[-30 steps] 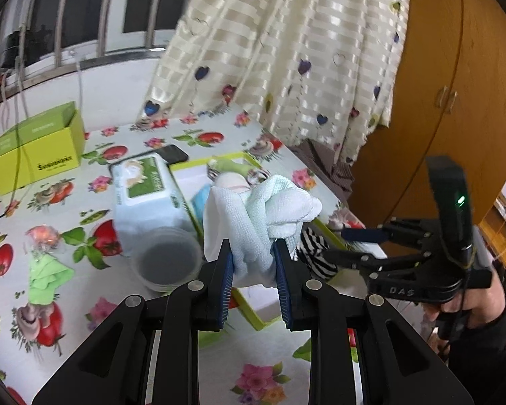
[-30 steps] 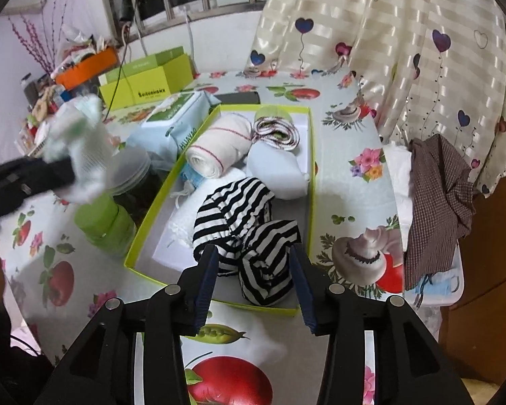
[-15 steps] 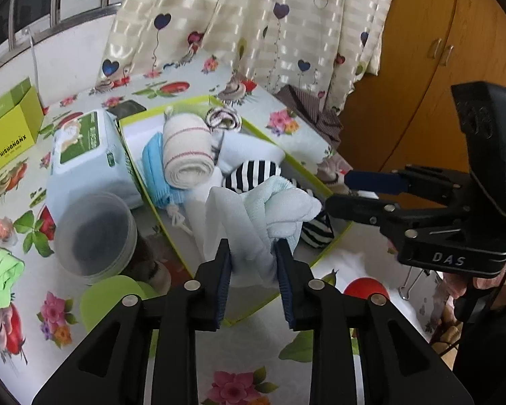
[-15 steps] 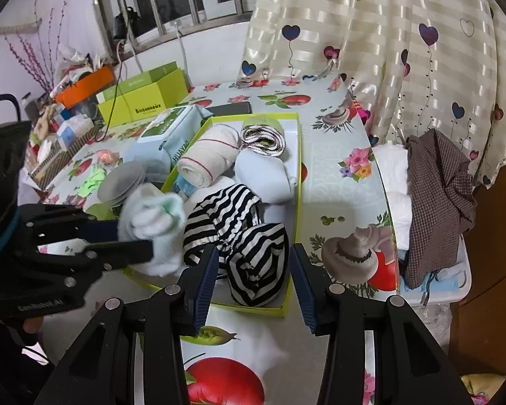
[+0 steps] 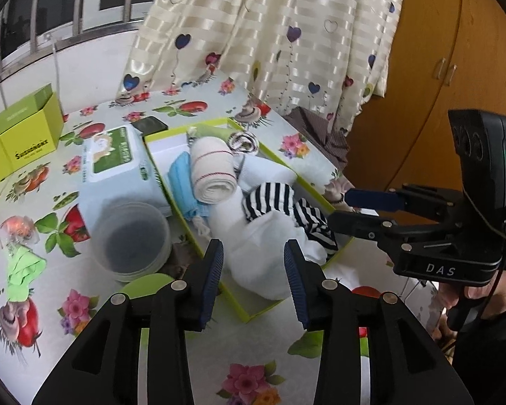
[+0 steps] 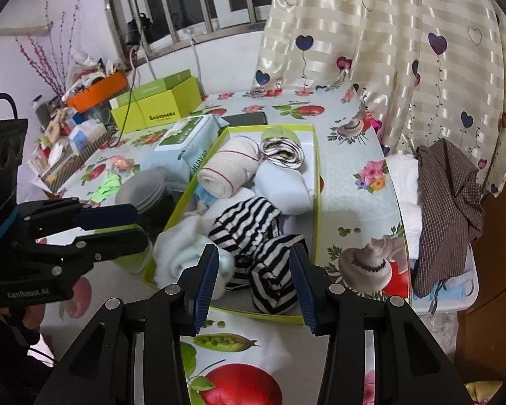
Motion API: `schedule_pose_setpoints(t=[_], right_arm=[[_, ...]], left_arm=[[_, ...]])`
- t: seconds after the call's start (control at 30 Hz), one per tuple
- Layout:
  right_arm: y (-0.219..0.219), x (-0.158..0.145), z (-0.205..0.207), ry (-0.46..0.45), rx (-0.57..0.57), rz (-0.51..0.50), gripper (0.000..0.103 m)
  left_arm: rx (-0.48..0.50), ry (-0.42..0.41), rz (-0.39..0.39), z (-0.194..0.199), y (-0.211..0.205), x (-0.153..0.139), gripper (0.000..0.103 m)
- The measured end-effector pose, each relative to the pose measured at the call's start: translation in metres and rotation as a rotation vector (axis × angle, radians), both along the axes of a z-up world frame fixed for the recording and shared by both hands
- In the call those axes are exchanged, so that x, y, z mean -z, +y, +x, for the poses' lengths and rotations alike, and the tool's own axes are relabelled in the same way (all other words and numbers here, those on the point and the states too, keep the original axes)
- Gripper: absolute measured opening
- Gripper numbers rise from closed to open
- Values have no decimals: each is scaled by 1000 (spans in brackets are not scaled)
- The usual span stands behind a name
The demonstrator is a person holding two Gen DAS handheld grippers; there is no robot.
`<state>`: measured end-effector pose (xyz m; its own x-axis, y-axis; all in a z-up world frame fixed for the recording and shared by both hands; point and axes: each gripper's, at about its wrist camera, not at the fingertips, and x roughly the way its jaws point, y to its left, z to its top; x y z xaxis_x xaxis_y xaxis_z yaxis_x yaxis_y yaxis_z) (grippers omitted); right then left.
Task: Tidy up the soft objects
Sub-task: 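Lower both socks into the box and open both grippers, then withdraw both grippers from the box toward the green cloth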
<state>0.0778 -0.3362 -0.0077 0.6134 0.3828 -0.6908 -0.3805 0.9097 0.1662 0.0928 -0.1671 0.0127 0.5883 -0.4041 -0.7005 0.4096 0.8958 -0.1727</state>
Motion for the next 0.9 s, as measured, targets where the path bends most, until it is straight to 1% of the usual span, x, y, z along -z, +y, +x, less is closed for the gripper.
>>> schedule_pose_setpoints(t=[0.3, 0.57, 0.7, 0.9], right_arm=[[22, -7, -6, -9, -39, -15, 43], [46, -16, -11, -17, -77, -33, 43], [56, -22, -13, -33, -92, -40, 48], [68, -27, -17, -47, -110, -43, 51]], left_arm=[[-62, -44, -42, -13, 29, -15, 39], [-101, -62, -63, -23, 50, -20, 39], [-123, -74, -68, -29, 60, -22, 39], [-164, -81, -71, -35, 76, -22, 39]])
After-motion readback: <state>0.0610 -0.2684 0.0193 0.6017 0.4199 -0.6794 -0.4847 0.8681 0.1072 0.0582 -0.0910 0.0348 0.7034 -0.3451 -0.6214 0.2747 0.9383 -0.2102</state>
